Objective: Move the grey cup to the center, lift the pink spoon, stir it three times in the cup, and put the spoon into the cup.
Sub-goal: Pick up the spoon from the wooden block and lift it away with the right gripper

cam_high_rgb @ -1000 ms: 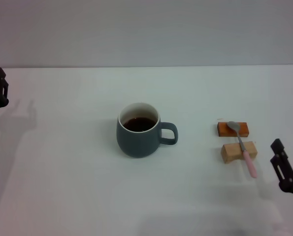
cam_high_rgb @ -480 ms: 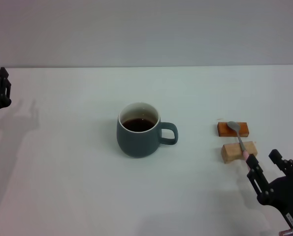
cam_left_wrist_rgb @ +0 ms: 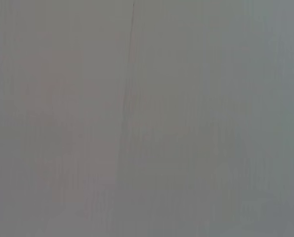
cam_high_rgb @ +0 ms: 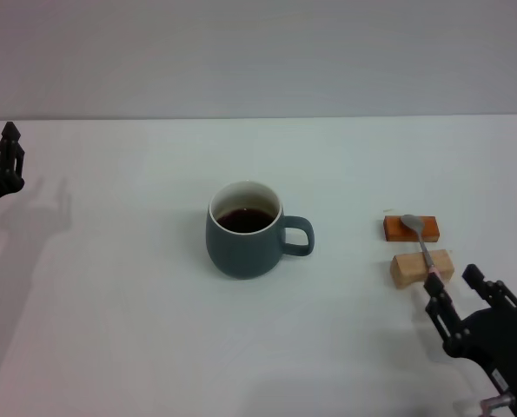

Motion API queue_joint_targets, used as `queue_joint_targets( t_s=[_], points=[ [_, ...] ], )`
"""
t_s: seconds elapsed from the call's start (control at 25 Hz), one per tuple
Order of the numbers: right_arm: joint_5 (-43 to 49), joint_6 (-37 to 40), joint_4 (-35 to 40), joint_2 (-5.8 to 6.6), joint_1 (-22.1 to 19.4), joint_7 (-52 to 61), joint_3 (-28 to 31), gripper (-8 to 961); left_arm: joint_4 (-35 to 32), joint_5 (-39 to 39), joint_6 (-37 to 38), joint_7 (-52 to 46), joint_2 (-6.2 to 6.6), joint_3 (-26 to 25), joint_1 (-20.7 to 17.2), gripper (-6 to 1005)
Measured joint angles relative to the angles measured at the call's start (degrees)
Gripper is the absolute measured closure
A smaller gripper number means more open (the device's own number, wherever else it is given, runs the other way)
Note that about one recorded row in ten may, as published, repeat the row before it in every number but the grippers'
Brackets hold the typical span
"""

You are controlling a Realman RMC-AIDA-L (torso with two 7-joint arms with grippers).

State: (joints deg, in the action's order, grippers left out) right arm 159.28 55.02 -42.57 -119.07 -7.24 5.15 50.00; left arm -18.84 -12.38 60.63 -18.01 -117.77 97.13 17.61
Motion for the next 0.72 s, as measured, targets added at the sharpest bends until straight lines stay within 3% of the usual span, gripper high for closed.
queue_joint_targets(
  t_s=[0.48, 0.72],
  points=[
    [-0.4, -2.1, 0.1, 0.18, 1.6, 0.0, 0.3, 430, 0.0, 0.0, -0.1, 0.0, 0.01, 0.5, 0.1, 674],
    [-1.5, -7.2, -0.4, 0.35, 3.2, -0.1, 1.1, 429, -0.4, 0.0, -0.8, 0.0, 0.09, 0.6, 0.5, 675]
  ],
)
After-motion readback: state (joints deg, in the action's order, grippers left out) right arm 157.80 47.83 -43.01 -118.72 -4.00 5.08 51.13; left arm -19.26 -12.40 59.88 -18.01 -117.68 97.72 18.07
